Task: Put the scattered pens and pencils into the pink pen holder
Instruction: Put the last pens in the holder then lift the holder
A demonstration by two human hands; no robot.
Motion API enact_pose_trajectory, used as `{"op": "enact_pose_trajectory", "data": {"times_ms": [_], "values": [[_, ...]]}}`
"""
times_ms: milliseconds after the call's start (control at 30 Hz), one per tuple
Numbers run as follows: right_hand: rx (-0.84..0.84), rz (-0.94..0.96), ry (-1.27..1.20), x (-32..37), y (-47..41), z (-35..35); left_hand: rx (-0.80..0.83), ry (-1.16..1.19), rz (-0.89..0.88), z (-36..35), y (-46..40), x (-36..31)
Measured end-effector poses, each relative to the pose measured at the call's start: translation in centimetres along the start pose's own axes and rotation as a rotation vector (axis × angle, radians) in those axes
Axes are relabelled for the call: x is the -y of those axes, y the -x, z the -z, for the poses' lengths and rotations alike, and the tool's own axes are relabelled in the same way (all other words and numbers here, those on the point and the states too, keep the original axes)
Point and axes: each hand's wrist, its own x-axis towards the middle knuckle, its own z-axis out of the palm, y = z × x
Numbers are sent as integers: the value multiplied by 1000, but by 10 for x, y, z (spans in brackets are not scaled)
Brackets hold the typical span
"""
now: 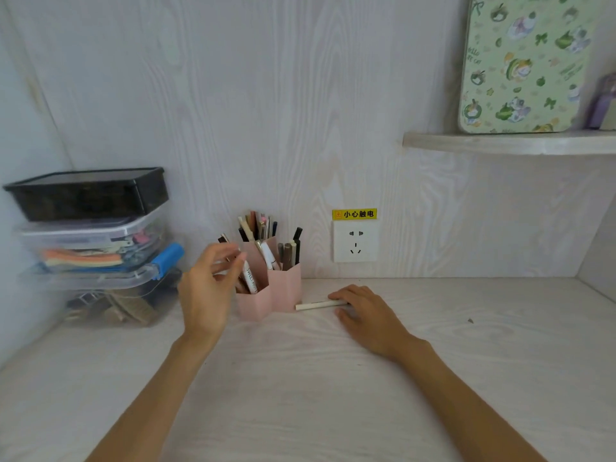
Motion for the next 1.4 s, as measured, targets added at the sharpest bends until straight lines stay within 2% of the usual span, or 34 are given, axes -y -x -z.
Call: {"op": "enact_pose_trajectory", "data": {"times_ms": [233, 367, 500, 567, 667, 767, 833, 933, 1100, 1200, 1267, 1400], "values": [[1, 7, 8, -2, -1, -1, 31, -504, -128, -10, 0, 13], [-20, -41, -9, -3, -3, 2, 36, -576, -104, -9, -2, 17], [-70, -186, 16, -18, 0, 14, 33, -507, -131, -3, 8, 25], [-55, -269, -18, -24, 2, 18, 25, -430, -89, 3, 15, 27], [-59, -287, -25, -23, 1, 16, 101, -252, 51, 8, 28, 31], [-82, -270, -58, -20, 0, 17, 276, -29, 313, 6, 32, 34], [-101, -292, -197, -16, 3, 20, 320, 19, 377, 4, 33, 41], [-195, -328, -495, 3, 0, 34, 310, 17, 362, 4, 31, 47], [-511, -224, -781, 58, -20, 67, 302, 69, 370, 4, 31, 42], [-673, -158, -743, 98, -35, 87, 296, 88, 379, 4, 31, 45], [-721, -97, -665, 119, -44, 94, 295, 106, 394, 5, 31, 47], [-573, -37, -347, 137, -61, 80, 296, 131, 418, 6, 31, 49]]}}
